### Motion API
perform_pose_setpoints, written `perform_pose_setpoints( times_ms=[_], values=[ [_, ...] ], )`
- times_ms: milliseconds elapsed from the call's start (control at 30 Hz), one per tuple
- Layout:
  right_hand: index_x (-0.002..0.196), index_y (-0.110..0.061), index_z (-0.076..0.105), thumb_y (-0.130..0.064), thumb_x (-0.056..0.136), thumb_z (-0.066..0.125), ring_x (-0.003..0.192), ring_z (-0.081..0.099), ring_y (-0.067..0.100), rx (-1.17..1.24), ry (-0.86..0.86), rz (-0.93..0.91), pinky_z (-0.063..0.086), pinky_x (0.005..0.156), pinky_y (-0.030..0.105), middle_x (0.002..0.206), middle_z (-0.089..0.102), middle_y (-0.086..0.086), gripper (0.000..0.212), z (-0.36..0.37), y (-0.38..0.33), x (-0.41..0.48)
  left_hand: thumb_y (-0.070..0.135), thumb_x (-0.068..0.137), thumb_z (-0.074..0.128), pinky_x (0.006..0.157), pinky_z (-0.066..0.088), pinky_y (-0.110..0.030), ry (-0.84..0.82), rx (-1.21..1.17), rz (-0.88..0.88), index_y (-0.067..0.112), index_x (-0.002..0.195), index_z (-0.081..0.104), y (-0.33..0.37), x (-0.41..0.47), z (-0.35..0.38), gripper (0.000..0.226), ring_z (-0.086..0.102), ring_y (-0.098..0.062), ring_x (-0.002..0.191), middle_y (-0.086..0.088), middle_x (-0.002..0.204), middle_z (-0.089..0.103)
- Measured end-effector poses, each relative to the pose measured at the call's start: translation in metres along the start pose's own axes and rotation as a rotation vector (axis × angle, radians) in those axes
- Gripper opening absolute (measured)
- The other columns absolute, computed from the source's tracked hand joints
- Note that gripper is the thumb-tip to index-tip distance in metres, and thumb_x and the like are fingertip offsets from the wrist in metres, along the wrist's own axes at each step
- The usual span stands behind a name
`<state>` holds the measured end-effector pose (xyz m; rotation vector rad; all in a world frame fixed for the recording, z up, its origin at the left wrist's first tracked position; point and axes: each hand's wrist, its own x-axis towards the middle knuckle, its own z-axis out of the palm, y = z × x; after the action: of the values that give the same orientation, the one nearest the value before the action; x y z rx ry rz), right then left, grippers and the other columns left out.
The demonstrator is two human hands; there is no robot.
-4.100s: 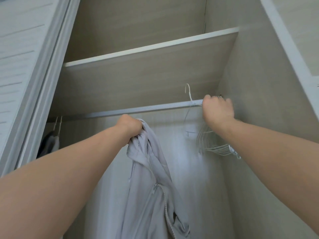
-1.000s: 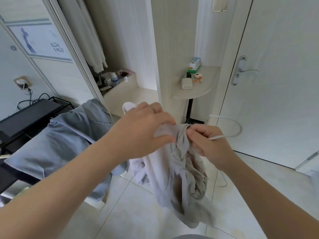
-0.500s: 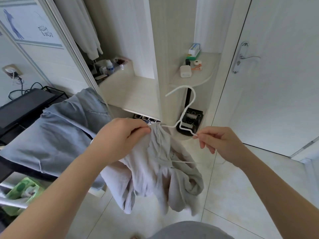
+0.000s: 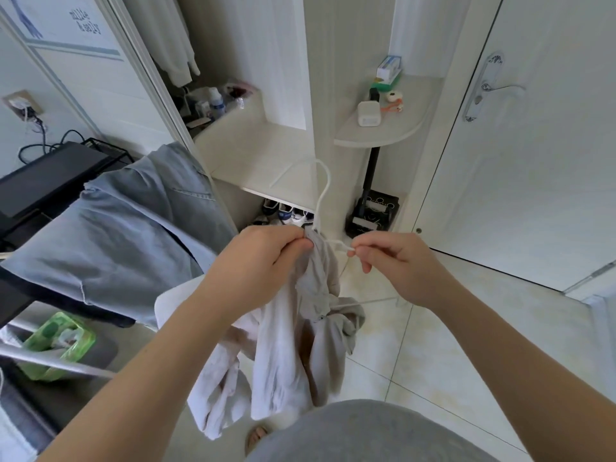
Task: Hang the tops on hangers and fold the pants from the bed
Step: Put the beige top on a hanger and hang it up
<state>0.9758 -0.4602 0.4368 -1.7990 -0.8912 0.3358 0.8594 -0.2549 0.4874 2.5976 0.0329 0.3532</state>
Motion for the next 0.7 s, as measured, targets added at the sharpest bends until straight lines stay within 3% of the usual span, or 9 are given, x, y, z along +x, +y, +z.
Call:
perform_pose_setpoints(
  times_ms=[67,100,200,267,333,433,500,567,700],
  values=[
    [0.084,-0.044,0.068,-0.012,0.100,0.056,0.076,0.065,0.041,0.004,0.021,0.001,0.050,0.065,0.046,0.069,0.066,-0.001,0.037,0.000,-0.003,0.004,0.023,0.101,0.055,0.055,0.032,-0.024,0.031,0.002,0.015,0.011,0.070,0.054,-0.001,0.003,-0.003,0.033,0.045,-0.009,0.056,0.010,0.052,0.041],
    [0.083,-0.044,0.067,-0.013,0.100,0.057,0.080,0.065,0.043,0.007,0.026,-0.005,0.050,0.066,0.045,0.070,0.067,-0.002,0.037,0.000,-0.003,0.006,0.023,0.100,0.056,0.054,0.033,-0.024,0.034,-0.004,0.017,0.009,0.071,0.056,-0.002,0.003,-0.004,0.032,0.046,-0.011,0.057,0.009,0.052,0.042],
    [0.093,-0.034,0.071,-0.010,0.096,0.063,0.094,0.066,0.021,-0.067,0.092,-0.063,0.047,0.080,0.030,0.089,0.070,-0.011,0.025,0.004,-0.003,0.006,0.019,0.100,0.058,0.058,0.038,-0.025,0.042,-0.028,-0.013,0.003,0.077,0.064,-0.005,0.001,-0.004,0.028,0.048,-0.015,0.061,0.004,0.054,0.050],
    [0.102,-0.018,0.072,-0.008,0.092,0.067,0.112,0.058,0.019,-0.247,0.282,-0.173,0.041,0.099,0.032,0.111,0.066,-0.003,0.015,0.011,0.002,0.000,0.017,0.099,0.059,0.057,0.038,-0.020,0.105,-0.052,-0.065,0.005,0.078,0.065,-0.008,-0.002,-0.002,0.025,0.050,-0.016,0.062,0.002,0.055,0.053],
    [0.100,-0.009,0.071,-0.008,0.090,0.063,0.107,0.059,0.021,-0.297,0.410,-0.269,0.044,0.096,0.035,0.108,0.065,0.002,0.012,0.021,0.010,-0.008,0.017,0.099,0.059,0.053,0.035,-0.016,0.189,-0.103,-0.143,0.010,0.075,0.064,-0.012,-0.006,-0.002,0.026,0.047,-0.015,0.058,0.004,0.054,0.051],
    [0.108,-0.016,0.067,-0.027,0.092,0.054,0.097,0.061,0.006,-0.183,0.190,-0.156,0.049,0.084,0.026,0.103,0.066,-0.009,0.023,0.042,0.019,-0.018,0.022,0.100,0.057,0.052,0.031,-0.015,0.262,-0.160,-0.229,0.014,0.077,0.065,-0.014,-0.011,0.000,0.025,0.043,-0.011,0.055,0.008,0.056,0.050],
    [0.129,-0.029,0.056,-0.039,0.090,0.057,0.112,0.055,0.005,-0.147,-0.041,0.022,0.044,0.096,0.026,0.120,0.060,-0.014,0.040,0.060,0.025,-0.018,0.021,0.100,0.057,0.053,0.033,-0.016,0.292,-0.193,-0.241,0.012,0.081,0.068,-0.011,-0.012,0.004,0.024,0.045,-0.014,0.057,0.005,0.058,0.054],
    [0.137,-0.031,0.048,-0.033,0.090,0.066,0.122,0.046,0.011,-0.195,-0.164,0.093,0.037,0.105,0.031,0.128,0.054,-0.011,0.050,0.077,0.035,-0.012,0.020,0.100,0.057,0.054,0.034,-0.015,0.317,-0.225,-0.246,0.010,0.081,0.068,-0.009,-0.013,0.007,0.024,0.045,-0.017,0.059,0.000,0.059,0.055],
    [0.105,-0.023,0.059,-0.012,0.092,0.058,0.094,0.055,0.015,-0.246,-0.046,0.020,0.039,0.082,0.026,0.092,0.061,-0.010,0.017,0.089,0.045,-0.005,0.018,0.100,0.057,0.052,0.030,-0.014,0.331,-0.237,-0.273,0.009,0.074,0.062,-0.015,-0.015,0.011,0.028,0.037,-0.009,0.053,0.009,0.053,0.042]
  ],
)
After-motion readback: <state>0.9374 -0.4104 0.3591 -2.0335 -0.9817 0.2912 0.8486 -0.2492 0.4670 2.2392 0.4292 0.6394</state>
